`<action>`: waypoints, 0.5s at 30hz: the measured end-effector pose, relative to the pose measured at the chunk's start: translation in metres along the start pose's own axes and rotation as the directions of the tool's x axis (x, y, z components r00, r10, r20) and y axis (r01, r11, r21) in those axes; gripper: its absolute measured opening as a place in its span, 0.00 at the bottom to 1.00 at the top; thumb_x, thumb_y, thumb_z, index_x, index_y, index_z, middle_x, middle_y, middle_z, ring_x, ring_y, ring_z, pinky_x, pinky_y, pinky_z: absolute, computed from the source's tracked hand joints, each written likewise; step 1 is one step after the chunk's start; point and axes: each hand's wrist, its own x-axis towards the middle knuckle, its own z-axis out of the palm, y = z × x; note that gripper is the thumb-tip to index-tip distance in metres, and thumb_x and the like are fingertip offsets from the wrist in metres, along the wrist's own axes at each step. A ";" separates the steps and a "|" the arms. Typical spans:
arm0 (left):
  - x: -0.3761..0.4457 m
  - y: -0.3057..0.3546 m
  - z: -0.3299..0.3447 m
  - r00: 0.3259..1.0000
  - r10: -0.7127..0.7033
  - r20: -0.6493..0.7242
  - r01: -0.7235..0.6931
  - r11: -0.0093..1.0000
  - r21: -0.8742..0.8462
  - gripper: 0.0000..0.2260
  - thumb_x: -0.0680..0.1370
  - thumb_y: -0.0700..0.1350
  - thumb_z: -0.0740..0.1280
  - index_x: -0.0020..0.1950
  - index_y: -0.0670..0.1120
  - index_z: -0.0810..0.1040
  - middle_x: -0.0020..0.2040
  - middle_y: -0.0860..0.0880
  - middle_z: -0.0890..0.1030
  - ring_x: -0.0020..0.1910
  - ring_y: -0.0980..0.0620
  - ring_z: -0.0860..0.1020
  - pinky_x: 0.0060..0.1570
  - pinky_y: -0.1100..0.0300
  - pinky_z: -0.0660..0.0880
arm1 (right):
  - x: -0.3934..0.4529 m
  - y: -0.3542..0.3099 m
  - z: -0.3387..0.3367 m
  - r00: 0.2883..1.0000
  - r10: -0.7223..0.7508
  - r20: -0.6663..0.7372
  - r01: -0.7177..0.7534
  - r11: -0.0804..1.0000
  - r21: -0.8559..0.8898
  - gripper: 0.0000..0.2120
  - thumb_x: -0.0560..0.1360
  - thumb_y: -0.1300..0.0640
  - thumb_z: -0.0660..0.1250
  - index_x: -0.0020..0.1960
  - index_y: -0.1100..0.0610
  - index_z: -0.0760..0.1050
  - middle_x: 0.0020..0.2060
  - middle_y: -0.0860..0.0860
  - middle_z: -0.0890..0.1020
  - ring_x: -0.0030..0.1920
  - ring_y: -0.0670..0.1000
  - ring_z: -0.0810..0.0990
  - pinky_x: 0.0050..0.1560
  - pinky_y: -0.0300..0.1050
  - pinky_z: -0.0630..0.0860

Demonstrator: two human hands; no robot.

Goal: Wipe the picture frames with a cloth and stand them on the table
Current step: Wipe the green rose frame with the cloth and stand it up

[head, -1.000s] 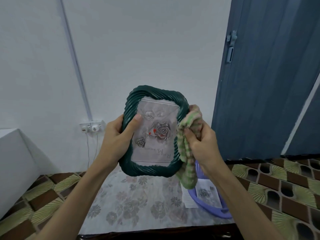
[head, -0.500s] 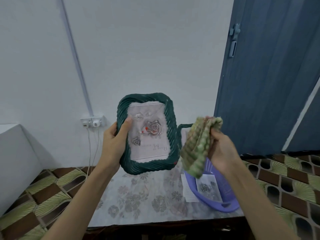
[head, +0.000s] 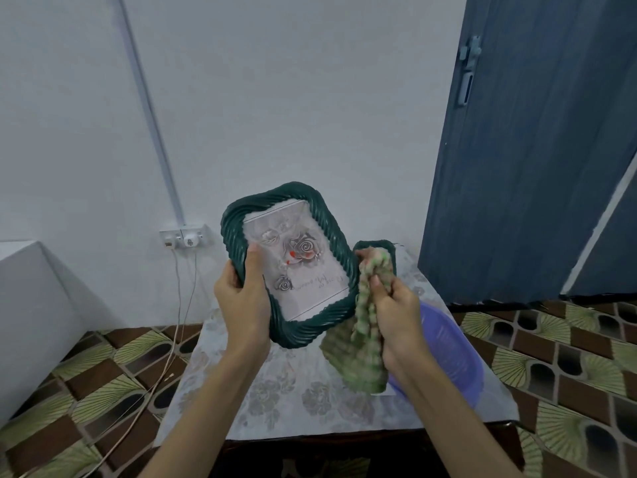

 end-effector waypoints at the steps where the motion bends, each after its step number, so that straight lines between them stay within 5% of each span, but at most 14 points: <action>1: -0.002 0.000 0.002 1.000 0.009 -0.005 -0.009 1.000 0.002 0.15 0.78 0.51 0.65 0.35 0.48 0.66 0.30 0.49 0.63 0.29 0.54 0.62 0.30 0.57 0.60 | 0.003 0.001 0.000 0.999 0.046 -0.024 -0.045 0.997 0.065 0.07 0.78 0.57 0.62 0.47 0.56 0.78 0.45 0.58 0.82 0.47 0.57 0.80 0.53 0.56 0.78; 5: -0.001 -0.002 0.005 0.998 -0.063 -0.023 0.062 0.997 -0.043 0.12 0.77 0.52 0.65 0.38 0.48 0.71 0.39 0.46 0.71 0.39 0.49 0.69 0.40 0.52 0.68 | 0.016 0.002 -0.011 0.928 0.362 0.091 -0.372 0.883 0.287 0.16 0.77 0.51 0.62 0.57 0.60 0.79 0.51 0.58 0.82 0.53 0.59 0.80 0.58 0.58 0.75; 8: 0.003 -0.003 0.001 0.990 -0.132 -0.042 0.127 0.988 -0.091 0.10 0.77 0.51 0.66 0.39 0.48 0.75 0.38 0.47 0.75 0.42 0.48 0.73 0.44 0.50 0.72 | 0.020 -0.001 -0.025 0.890 0.394 0.231 -0.455 0.800 0.391 0.18 0.78 0.53 0.58 0.62 0.62 0.75 0.55 0.58 0.81 0.54 0.58 0.80 0.50 0.52 0.78; 12: 0.003 -0.003 -0.001 0.988 -0.141 -0.057 0.135 0.986 -0.095 0.09 0.78 0.51 0.65 0.40 0.49 0.76 0.38 0.49 0.76 0.42 0.48 0.74 0.45 0.50 0.73 | 0.011 -0.011 -0.032 0.907 0.176 0.384 -0.337 0.849 0.408 0.14 0.78 0.59 0.56 0.60 0.60 0.75 0.52 0.56 0.82 0.46 0.52 0.83 0.38 0.43 0.81; 15: -0.003 -0.005 0.001 0.994 -0.095 -0.061 0.092 0.995 -0.048 0.12 0.78 0.52 0.65 0.37 0.49 0.71 0.35 0.49 0.70 0.37 0.49 0.69 0.38 0.53 0.68 | -0.002 -0.009 -0.017 0.958 0.036 0.283 -0.059 0.996 0.073 0.06 0.76 0.65 0.61 0.48 0.58 0.77 0.39 0.54 0.82 0.37 0.50 0.82 0.36 0.42 0.79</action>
